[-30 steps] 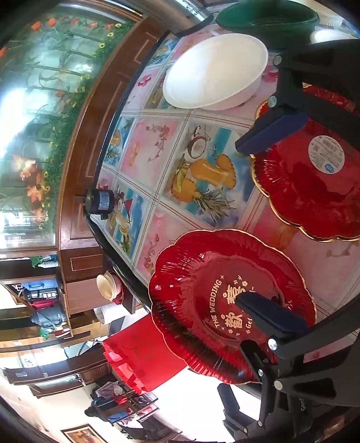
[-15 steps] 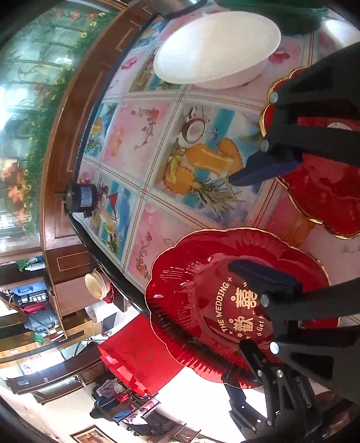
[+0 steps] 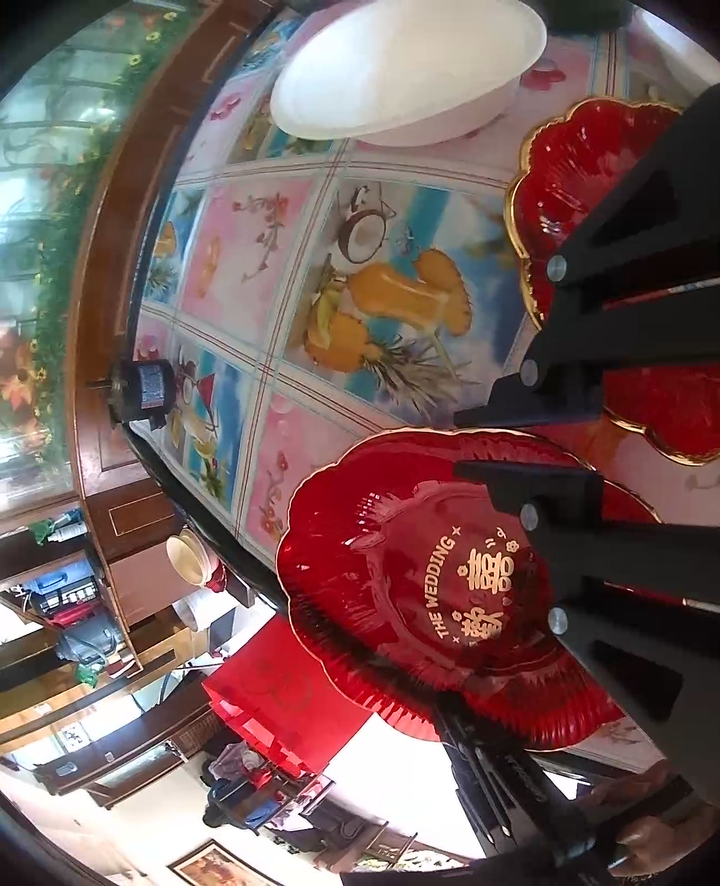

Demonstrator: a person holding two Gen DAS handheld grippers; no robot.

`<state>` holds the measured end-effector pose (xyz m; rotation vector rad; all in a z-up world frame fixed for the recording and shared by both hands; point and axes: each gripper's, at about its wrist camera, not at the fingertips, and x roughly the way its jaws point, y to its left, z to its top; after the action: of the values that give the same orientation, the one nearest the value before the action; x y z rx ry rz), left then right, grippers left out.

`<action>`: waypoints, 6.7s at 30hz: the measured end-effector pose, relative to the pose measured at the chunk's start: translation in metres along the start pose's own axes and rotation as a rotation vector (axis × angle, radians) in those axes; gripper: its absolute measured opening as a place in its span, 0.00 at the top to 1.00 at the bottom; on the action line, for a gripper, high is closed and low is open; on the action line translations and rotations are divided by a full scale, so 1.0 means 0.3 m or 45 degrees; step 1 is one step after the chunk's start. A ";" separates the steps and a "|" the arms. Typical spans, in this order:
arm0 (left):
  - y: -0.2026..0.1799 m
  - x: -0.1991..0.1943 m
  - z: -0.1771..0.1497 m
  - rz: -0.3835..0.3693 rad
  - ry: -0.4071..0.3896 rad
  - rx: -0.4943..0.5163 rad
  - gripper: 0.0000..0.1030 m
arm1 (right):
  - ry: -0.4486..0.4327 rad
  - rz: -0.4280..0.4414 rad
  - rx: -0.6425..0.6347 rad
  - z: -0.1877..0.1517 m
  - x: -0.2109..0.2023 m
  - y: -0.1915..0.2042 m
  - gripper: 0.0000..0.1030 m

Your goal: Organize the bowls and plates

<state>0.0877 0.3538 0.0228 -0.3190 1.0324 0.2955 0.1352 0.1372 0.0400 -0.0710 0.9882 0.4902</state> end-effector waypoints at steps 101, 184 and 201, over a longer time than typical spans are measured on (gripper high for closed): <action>-0.495 -0.423 -0.545 -0.259 -0.228 0.345 0.26 | -0.234 -0.052 0.313 -0.670 -0.505 -0.249 0.24; -0.578 -0.046 -0.215 -0.144 0.112 0.146 0.26 | -0.161 0.065 0.552 -0.445 -0.298 -0.404 0.45; -0.569 -0.023 -0.192 -0.208 0.158 0.220 0.85 | -0.148 0.093 0.531 -0.469 -0.265 -0.437 0.89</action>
<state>0.1048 0.1743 0.0218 -0.2660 1.1388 0.0391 0.0451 -0.0471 0.0053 0.3648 0.9635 0.3425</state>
